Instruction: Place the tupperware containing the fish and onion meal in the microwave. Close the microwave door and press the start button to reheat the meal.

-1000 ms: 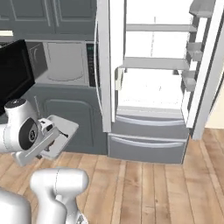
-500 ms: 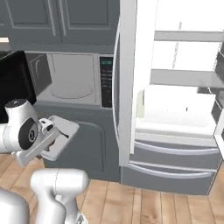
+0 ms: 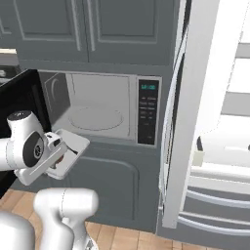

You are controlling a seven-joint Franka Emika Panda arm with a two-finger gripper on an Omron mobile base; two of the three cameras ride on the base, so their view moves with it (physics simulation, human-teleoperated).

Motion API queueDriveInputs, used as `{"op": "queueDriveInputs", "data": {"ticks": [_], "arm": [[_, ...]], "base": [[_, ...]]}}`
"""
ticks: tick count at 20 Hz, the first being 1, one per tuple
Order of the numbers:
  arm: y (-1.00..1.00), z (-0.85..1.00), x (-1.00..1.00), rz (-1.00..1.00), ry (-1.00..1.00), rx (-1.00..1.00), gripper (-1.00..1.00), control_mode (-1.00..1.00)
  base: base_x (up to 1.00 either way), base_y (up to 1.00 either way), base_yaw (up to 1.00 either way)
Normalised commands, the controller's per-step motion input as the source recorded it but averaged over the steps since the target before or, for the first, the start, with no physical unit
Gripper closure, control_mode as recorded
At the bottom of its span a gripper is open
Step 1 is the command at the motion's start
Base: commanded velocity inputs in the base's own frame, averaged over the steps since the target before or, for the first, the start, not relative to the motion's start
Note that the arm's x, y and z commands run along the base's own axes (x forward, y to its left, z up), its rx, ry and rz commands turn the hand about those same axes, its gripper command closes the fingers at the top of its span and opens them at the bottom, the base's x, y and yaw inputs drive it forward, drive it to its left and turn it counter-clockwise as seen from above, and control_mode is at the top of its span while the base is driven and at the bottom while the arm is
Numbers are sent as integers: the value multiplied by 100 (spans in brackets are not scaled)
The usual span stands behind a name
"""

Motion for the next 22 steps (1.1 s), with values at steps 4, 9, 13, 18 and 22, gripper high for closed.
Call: {"op": "queueDriveInputs", "data": {"ticks": [4, 9, 13, 18, 22], "arm": [[0, 0, 0, 0, 0, 0, 100, 100], [0, 0, 0, 0, 0, 0, 100, 100], [0, 0, 0, 0, 0, 0, 100, 100], [0, 0, 0, 0, 0, 0, 100, 100], [0, 0, 0, 0, 0, 0, 100, 100]], "base": [[7, 12, 2], [-39, -16, 13], [-8, -73, 33], [0, -13, 20], [0, 7, 7]]}}
